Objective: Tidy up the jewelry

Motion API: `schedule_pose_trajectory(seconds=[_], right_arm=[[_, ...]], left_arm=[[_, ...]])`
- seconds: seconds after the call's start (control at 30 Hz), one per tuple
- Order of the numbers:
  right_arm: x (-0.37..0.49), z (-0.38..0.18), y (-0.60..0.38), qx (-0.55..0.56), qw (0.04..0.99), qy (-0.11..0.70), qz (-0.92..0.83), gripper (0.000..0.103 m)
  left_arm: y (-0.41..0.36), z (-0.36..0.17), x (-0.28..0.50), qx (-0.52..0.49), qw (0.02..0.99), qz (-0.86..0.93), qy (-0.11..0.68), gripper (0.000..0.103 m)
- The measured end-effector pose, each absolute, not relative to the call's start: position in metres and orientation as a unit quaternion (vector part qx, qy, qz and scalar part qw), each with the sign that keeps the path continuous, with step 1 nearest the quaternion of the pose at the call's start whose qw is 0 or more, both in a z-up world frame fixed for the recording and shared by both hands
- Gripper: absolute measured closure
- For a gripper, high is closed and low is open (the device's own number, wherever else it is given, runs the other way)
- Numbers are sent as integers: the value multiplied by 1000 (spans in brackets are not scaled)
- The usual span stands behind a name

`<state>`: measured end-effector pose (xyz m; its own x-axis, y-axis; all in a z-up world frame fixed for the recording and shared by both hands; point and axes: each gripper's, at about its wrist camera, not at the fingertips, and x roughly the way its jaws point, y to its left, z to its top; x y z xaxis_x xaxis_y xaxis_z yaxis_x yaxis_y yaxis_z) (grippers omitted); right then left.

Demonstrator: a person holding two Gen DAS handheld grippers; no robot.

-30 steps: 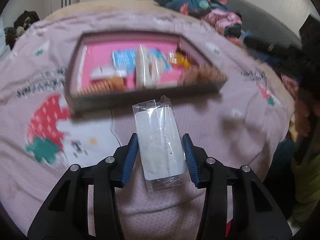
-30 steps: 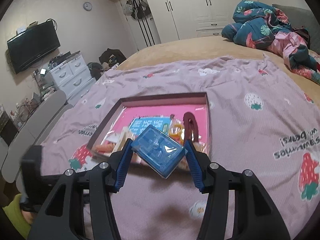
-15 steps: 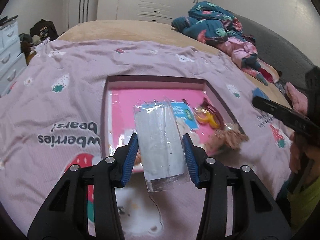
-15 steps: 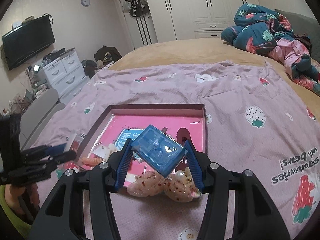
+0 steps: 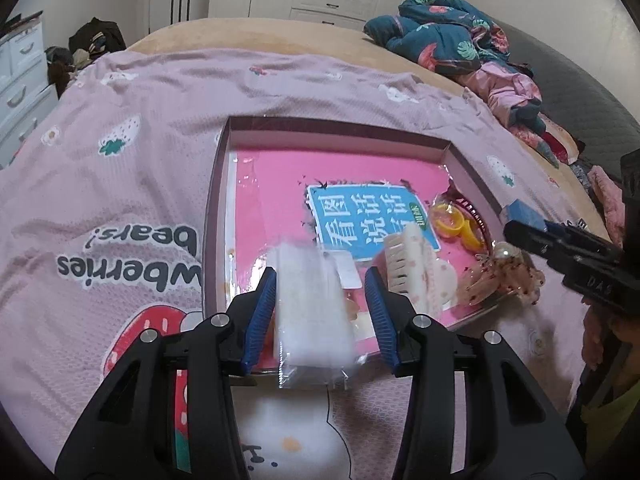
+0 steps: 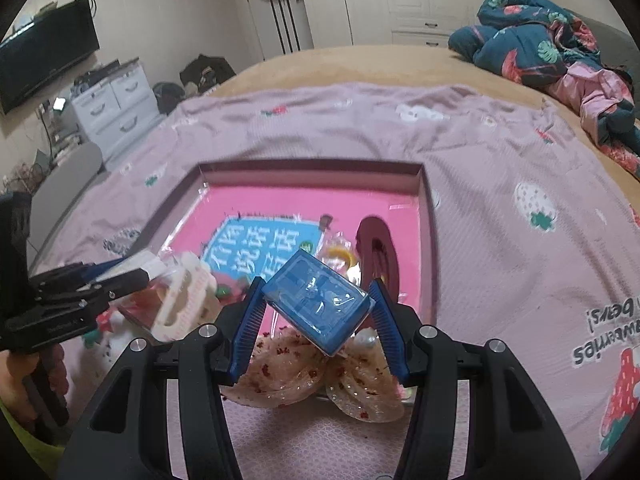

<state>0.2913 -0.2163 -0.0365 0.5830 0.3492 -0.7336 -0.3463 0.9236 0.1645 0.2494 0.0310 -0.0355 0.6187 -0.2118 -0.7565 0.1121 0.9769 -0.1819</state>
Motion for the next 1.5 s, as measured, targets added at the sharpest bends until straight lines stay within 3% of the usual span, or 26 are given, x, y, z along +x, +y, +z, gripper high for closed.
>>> schedule_pose_trajectory(seconds=[0.37,0.67,0.87,1.03,1.1,1.5], right_arm=[[287,-55,-197,-13,873,439,213,50],[264,-40,-197,-6,878,422,226,40],[239,-17,-210,12,895,388,218,25],[220,2,-228,39,910,360,202,14],[213,10,-234,47,915,349,197,10],[168,40,-256,56,934,304,177,4]], left_arm=[[38,-45,253,-67,894,-82,436,66],[40,-35,245,-70,897,-86,427,66],[42,-9,227,-77,909,-90,401,48],[44,16,205,-86,923,-85,365,16],[42,24,198,-86,928,-83,354,12],[26,48,150,-69,939,-85,325,9]])
